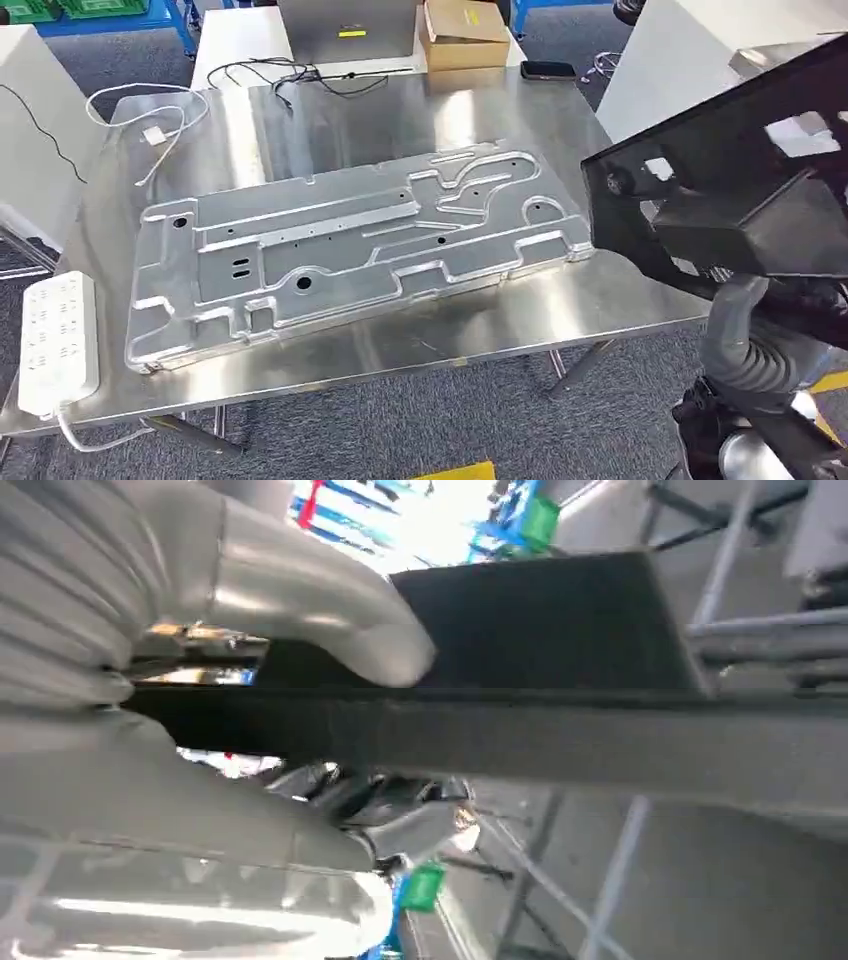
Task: Take the parts from the cabinet and place them on the table.
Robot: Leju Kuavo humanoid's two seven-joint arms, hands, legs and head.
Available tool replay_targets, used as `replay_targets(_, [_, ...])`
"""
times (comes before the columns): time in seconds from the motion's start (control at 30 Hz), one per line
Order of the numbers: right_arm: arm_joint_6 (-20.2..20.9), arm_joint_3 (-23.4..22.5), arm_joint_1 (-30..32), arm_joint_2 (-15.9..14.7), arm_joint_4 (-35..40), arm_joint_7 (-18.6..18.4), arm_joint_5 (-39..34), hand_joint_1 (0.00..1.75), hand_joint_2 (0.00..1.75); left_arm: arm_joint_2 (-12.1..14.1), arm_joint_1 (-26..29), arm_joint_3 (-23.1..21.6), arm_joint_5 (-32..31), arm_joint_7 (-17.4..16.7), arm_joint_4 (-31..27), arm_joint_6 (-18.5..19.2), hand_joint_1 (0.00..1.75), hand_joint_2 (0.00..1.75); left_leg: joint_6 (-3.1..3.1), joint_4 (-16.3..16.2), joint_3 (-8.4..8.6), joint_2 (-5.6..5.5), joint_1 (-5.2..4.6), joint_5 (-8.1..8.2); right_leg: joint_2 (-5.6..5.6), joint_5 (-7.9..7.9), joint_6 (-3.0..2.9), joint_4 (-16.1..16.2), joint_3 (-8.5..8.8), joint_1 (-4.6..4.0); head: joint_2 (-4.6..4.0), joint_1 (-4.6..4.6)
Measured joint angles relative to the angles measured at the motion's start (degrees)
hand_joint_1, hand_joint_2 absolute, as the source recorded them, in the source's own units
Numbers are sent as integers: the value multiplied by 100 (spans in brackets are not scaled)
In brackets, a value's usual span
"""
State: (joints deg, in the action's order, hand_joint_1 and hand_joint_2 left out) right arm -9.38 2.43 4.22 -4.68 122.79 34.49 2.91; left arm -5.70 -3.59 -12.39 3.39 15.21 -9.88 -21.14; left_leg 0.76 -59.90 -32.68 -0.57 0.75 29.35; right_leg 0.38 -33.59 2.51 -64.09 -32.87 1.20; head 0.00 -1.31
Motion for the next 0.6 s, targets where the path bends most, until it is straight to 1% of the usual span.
replay_targets(0.03, [0,0,4,0,0,2,0,175,175,0,0,0,0,2,0,2,0,175,17,0,5,4,0,13,0,-187,3,-471,-269,-1,0,-48])
replay_targets(0.07, [0,0,13,0,0,7,0,175,175,0,1,-2,0,2,0,2,0,175,33,0,11,9,-2,27,0,-335,5,-948,-564,0,0,-76])
replay_targets(0.1, [0,0,17,0,0,7,-2,175,175,0,3,0,0,2,0,2,0,175,39,-1,28,9,-2,45,0,-331,8,-1230,-780,0,0,-94])
replay_targets(0.13, [0,0,16,0,0,4,-4,175,175,0,5,0,0,0,0,2,0,175,38,0,56,5,0,66,-1,-195,8,-1199,-826,3,0,-111])
replay_targets(0.17, [0,0,14,0,0,7,-9,175,175,0,5,0,0,2,0,2,0,175,34,0,102,-4,4,95,-1,74,8,-910,-742,4,0,-142])
replay_targets(0.2, [2,0,14,0,0,4,-11,175,175,-2,5,0,0,2,0,4,0,175,21,0,157,-17,8,128,-1,394,2,-459,-567,4,0,-170])
replay_targets(0.23, [2,0,11,0,0,7,-9,175,175,-4,5,0,0,4,0,7,0,175,-7,1,216,-23,15,167,-1,712,-4,81,-353,4,0,-203])
replay_targets(0.27, [4,0,8,0,-2,9,-11,175,175,-2,6,0,0,4,0,7,0,175,-41,18,240,-28,9,198,-1,711,-14,308,-234,0,0,-232])
replay_targets(0.3, [4,2,7,4,4,7,-11,175,175,-2,-5,0,0,4,0,7,0,175,-77,-7,226,-37,-22,221,3,649,-26,468,-175,-40,0,-247])
replay_targets(0.33, [7,0,4,0,4,9,-13,175,175,-2,-8,0,0,4,0,7,0,175,-91,20,217,-27,-26,214,2,622,-34,448,-190,-42,0,-238])
replay_targets(0.4, [7,0,13,4,5,7,-13,175,175,-2,-1,-2,0,2,0,7,0,175,-131,72,260,-18,-28,219,14,600,-70,453,-184,-39,0,-164])
replay_targets(0.43, [7,2,13,4,7,7,-13,175,175,-2,-4,-2,2,2,-4,7,0,175,-174,67,296,-24,-31,265,12,599,-95,501,-129,4,0,-144])
replay_targets(0.47, [7,2,7,4,9,9,-13,175,175,0,-6,-2,2,4,-4,7,0,175,-183,-79,266,2,-26,331,3,575,-132,514,-74,13,0,-123])
replay_targets(0.5, [7,2,2,4,7,11,-13,175,175,-2,-6,-2,2,2,-4,7,0,175,-184,-423,103,5,-30,494,-15,547,-175,515,-39,15,0,-65])
replay_targets(0.53, [7,4,9,9,7,11,-13,175,175,-2,-2,-2,2,4,-4,9,0,175,-185,-878,-137,5,-24,685,-25,529,-198,514,-16,13,0,-6])
replay_targets(0.57, [7,7,11,11,7,11,-11,175,175,-2,4,0,7,11,-4,7,0,175,-188,-1369,-413,5,-24,855,-27,510,-216,513,1,10,0,22])
replay_targets(0.6, [7,7,12,13,7,11,-13,175,175,0,-17,0,7,28,-7,9,0,175,-190,-1723,-626,5,-26,937,-27,493,-223,512,18,9,0,35])
